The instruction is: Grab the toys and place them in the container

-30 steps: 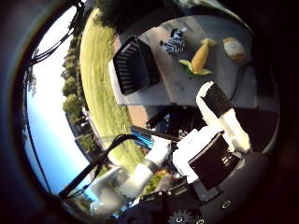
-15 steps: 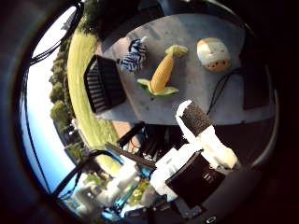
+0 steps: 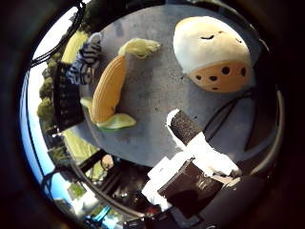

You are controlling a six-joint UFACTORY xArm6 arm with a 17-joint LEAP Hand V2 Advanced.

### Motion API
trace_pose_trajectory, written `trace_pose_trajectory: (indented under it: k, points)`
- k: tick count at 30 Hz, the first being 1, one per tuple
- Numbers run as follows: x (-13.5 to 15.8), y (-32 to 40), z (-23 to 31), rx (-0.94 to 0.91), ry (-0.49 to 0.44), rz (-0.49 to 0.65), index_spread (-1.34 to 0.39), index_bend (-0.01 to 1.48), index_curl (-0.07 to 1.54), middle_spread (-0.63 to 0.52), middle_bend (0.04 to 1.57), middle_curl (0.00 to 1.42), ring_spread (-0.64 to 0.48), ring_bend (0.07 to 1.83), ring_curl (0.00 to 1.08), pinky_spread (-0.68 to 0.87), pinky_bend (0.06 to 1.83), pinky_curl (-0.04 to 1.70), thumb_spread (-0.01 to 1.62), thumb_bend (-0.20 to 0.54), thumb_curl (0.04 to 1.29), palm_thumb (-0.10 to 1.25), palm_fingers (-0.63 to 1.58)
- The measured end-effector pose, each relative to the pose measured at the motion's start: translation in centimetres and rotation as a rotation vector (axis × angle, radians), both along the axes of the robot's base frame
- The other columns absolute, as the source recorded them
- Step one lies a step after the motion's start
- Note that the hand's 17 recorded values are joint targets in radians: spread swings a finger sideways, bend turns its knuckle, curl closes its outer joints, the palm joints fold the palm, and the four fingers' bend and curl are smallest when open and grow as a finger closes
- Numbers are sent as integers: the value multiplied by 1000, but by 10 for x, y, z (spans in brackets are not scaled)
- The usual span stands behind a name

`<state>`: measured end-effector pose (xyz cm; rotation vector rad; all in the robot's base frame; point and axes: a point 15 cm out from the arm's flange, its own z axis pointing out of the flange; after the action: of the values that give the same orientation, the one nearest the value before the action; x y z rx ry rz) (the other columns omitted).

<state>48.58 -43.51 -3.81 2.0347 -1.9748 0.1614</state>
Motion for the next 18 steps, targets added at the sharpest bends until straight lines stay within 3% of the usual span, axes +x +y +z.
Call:
trace_pose_trajectory:
  k: [8, 13, 16, 18]
  points:
    - [1, 0, -21, -31, -14, -17, -7, 161, 249, 83, 187, 324, 325, 470, 351, 488, 573, 297, 1082, -12, 345, 587, 321]
    - [-2, -6, -25, -84, -8, -33, -14, 141, 227, 20, 245, 347, 308, 601, 370, 500, 648, 286, 1062, -14, 374, 678, 563]
    - [2, -4, -24, -109, -9, -32, -122, 185, 232, -49, 417, 415, 233, 702, 403, 483, 708, 302, 1047, -12, 400, 744, 885]
    - [4, -4, -23, -115, -10, -28, -196, 106, 200, -81, 564, 493, 181, 899, 489, 465, 766, 342, 1033, -14, 418, 780, 985]
